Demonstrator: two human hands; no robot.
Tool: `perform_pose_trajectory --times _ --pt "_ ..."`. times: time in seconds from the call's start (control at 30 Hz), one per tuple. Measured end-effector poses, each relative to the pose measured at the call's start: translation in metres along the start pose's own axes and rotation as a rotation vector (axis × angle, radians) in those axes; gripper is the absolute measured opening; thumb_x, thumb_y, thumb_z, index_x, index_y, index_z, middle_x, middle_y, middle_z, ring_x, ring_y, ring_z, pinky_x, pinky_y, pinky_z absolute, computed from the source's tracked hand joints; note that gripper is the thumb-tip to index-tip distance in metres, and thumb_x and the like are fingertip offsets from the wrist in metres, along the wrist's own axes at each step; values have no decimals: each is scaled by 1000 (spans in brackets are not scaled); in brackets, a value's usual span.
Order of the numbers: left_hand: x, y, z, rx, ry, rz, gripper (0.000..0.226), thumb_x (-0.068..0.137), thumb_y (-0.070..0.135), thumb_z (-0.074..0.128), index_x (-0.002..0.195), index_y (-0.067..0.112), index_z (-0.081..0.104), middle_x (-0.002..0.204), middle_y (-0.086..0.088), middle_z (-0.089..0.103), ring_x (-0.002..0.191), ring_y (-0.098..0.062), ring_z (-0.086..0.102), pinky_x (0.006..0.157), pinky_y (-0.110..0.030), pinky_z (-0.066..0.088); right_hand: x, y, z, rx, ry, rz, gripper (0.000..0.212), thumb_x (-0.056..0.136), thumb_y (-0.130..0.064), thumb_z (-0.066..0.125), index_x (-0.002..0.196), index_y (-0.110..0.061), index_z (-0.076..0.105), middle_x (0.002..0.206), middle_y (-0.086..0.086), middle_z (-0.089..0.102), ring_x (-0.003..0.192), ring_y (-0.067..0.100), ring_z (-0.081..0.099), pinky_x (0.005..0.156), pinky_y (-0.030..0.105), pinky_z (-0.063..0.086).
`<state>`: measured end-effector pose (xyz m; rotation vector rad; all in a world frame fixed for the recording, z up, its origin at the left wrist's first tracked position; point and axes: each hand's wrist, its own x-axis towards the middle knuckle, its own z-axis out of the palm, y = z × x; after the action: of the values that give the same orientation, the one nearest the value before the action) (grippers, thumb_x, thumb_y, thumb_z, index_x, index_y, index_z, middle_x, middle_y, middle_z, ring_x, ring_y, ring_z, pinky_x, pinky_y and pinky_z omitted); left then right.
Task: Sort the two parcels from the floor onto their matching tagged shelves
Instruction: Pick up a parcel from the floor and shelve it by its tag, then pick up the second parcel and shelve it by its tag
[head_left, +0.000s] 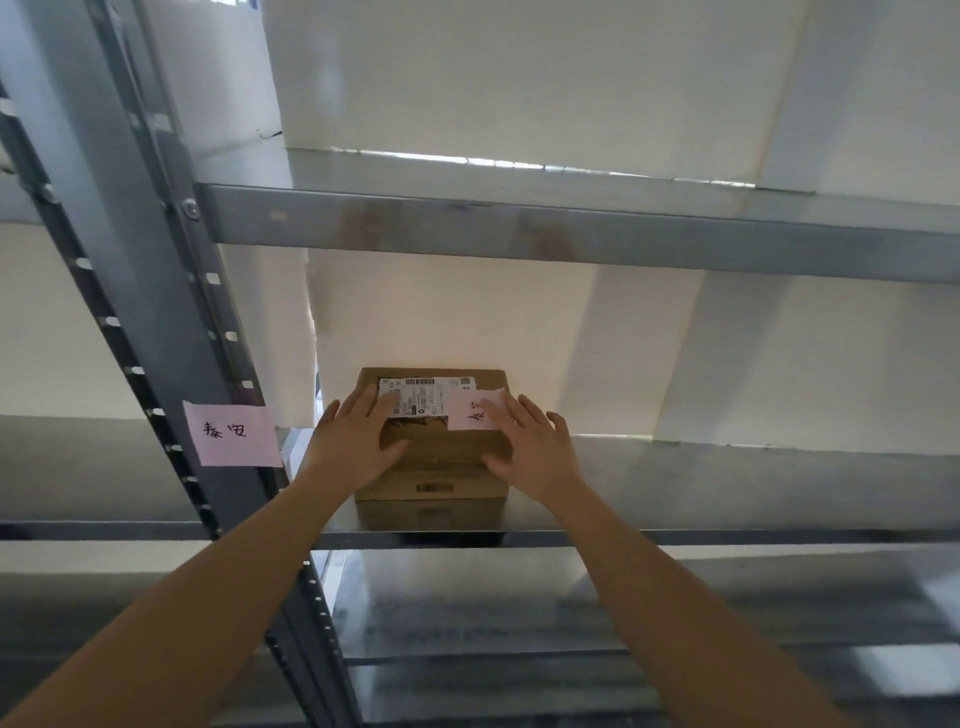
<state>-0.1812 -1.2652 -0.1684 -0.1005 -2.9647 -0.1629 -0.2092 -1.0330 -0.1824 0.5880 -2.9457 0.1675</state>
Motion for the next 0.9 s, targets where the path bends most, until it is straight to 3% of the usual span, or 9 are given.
perform_pose_trajectory --times 0.17,0.43,0.67,0.9 --pt "-5 53 -11 -45 82 153 71 89 53 41 147 23 14 158 -4 14 145 -23 10 117 -42 6 -45 28 -20 46 137 147 72 89 -57 43 149 -34 11 161 -2 8 148 18 6 117 44 9" --pt "-6 189 2 -82 39 454 76 89 58 36 149 22 6 159 -5 2 146 -22 3 117 -41 3 -180 122 -57 -18 296 497 75 85 -60 47 148 -32 19 160 0 15 147 23 13 117 50 14" --pt "-12 354 20 -170 58 774 78 84 56 50 146 16 25 156 -11 22 142 -29 22 114 -47 16 -342 223 -97 -98 403 873 81 77 -65 43 148 -30 22 159 3 20 146 24 18 115 49 17" --pt "-28 557 23 -245 99 1044 87 80 61 51 148 19 16 157 -11 14 144 -29 17 114 -48 13 -514 314 -152 -271 463 1195 81 81 -58 55 148 -30 20 160 1 15 147 21 12 116 46 11"
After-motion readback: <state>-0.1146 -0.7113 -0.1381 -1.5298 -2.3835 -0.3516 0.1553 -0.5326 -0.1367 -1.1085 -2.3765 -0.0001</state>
